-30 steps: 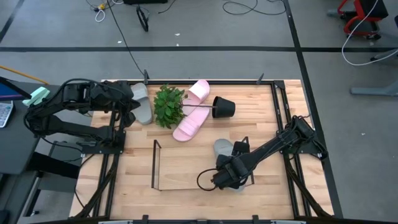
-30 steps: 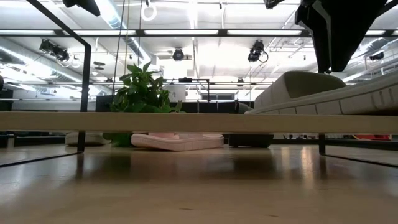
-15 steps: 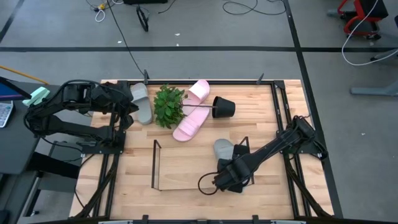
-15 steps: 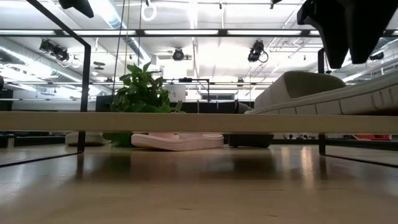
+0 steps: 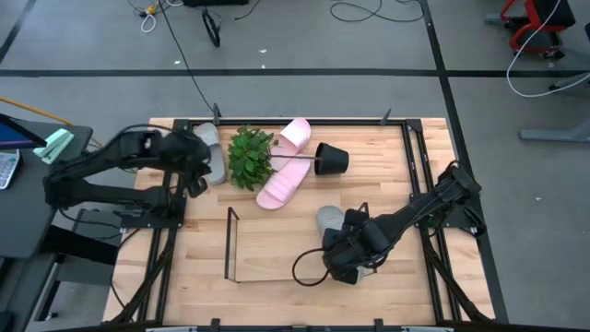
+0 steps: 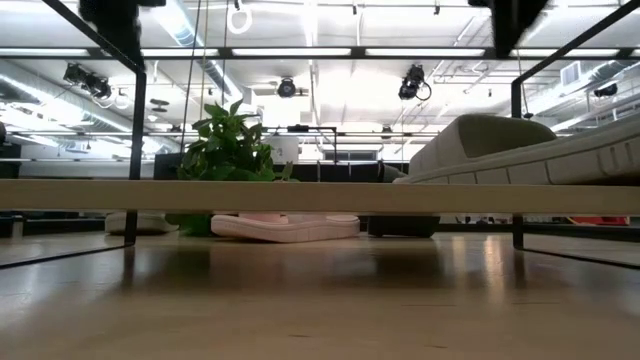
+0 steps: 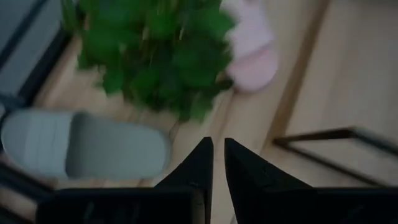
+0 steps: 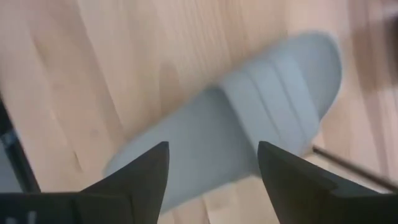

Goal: Pick and place slides into the shelf
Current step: Put the gray slipper on the shelf

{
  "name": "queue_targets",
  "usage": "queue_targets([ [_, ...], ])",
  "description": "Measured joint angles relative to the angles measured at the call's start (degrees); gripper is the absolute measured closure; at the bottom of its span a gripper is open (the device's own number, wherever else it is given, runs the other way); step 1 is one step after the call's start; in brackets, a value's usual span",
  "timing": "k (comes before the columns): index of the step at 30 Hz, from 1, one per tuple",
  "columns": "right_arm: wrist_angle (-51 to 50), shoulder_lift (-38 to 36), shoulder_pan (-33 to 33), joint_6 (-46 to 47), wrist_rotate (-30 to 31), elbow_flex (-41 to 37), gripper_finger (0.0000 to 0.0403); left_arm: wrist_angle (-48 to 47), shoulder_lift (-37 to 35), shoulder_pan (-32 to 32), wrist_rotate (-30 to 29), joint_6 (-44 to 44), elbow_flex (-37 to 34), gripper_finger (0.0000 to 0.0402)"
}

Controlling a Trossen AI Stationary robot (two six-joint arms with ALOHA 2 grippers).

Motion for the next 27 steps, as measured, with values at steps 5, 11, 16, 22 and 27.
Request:
queue_targets([
  [5, 2.2, -2.6, -0.4, -1.7, 2.6, 0.0, 0.0158, 3.1, 1.5, 10.8, 6.1, 4.8, -8.3, 0.0354],
  [11, 3.0, -4.0, -1.2, -1.9, 4.0, 0.0, 0.0158, 3.6, 6.9, 25.7, 11.4, 12.2, -9.2, 0.0355],
  [16, 4.9, -4.3, -2.0, -2.7, 3.8, 0.0, 0.0158, 3.9, 13.8, 35.2, 12.2, 17.2, -1.3, 0.0357],
  [22, 5.3, -4.3, -2.3, -3.3, 3.7, 0.0, 0.0158, -2.4, 26.3, 42.7, 16.5, 21.0, 12.2, 0.0344],
  [27, 5.4, -4.5, -2.3, -3.3, 3.8, 0.0, 0.0158, -7.9, 37.6, 45.5, 16.5, 23.4, 20.6, 0.0326],
])
